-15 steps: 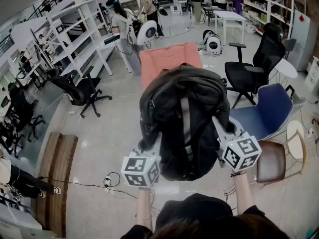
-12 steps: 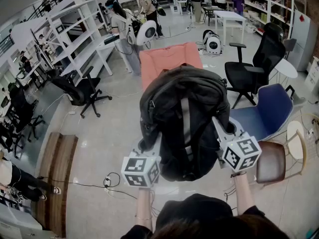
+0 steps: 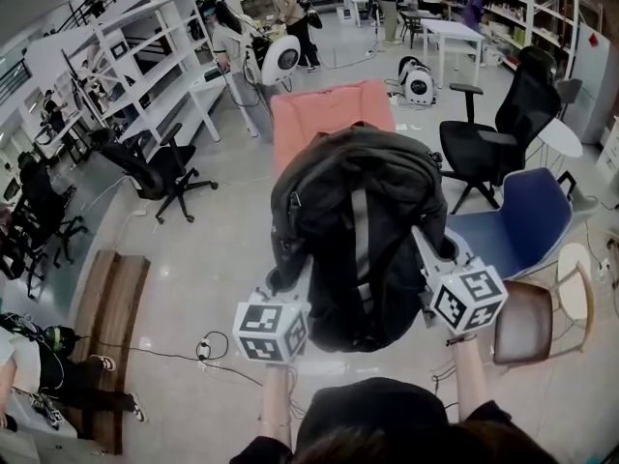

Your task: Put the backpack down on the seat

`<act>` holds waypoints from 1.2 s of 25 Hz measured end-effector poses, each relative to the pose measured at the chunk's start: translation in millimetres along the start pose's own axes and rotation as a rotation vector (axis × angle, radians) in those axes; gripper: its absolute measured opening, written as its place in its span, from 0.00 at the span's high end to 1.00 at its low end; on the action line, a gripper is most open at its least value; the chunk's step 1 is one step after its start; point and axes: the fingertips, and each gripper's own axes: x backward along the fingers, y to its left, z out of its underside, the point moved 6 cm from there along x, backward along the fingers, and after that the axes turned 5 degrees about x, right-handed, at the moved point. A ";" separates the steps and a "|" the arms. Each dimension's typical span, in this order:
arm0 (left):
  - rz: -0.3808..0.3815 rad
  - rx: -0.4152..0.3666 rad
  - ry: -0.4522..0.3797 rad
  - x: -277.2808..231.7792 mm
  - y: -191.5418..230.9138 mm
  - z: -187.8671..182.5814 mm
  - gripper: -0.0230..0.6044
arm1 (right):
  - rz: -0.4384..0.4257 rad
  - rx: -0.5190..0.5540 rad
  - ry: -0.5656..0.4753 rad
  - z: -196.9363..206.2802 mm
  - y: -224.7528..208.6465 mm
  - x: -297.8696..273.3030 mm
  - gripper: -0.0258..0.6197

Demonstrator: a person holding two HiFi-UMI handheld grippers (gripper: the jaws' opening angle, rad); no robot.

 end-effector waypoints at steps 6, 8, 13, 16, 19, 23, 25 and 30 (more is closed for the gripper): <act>-0.028 0.029 0.022 -17.8 5.7 3.0 0.81 | -0.023 -0.009 0.025 3.8 -12.6 -21.8 0.88; -0.033 0.032 0.032 -34.5 6.4 3.5 0.81 | -0.026 -0.016 0.032 7.9 -26.4 -34.3 0.88; -0.038 0.038 0.044 -66.4 19.8 6.2 0.81 | -0.030 -0.027 0.046 17.9 -44.9 -64.9 0.88; -0.034 0.045 0.047 -87.2 36.3 7.0 0.81 | -0.025 -0.027 0.051 22.6 -50.6 -89.4 0.88; -0.026 0.054 0.050 -113.9 57.2 8.6 0.81 | -0.016 -0.023 0.055 29.1 -57.7 -118.9 0.88; -0.004 0.059 0.057 -157.0 89.5 0.8 0.81 | 0.010 -0.024 0.062 31.8 -70.7 -166.4 0.88; 0.010 0.060 0.063 -178.6 107.8 -5.7 0.81 | 0.024 -0.027 0.063 31.3 -76.1 -192.2 0.88; 0.046 0.062 0.083 -231.7 160.9 -18.4 0.81 | 0.064 -0.039 0.073 34.4 -83.4 -259.1 0.88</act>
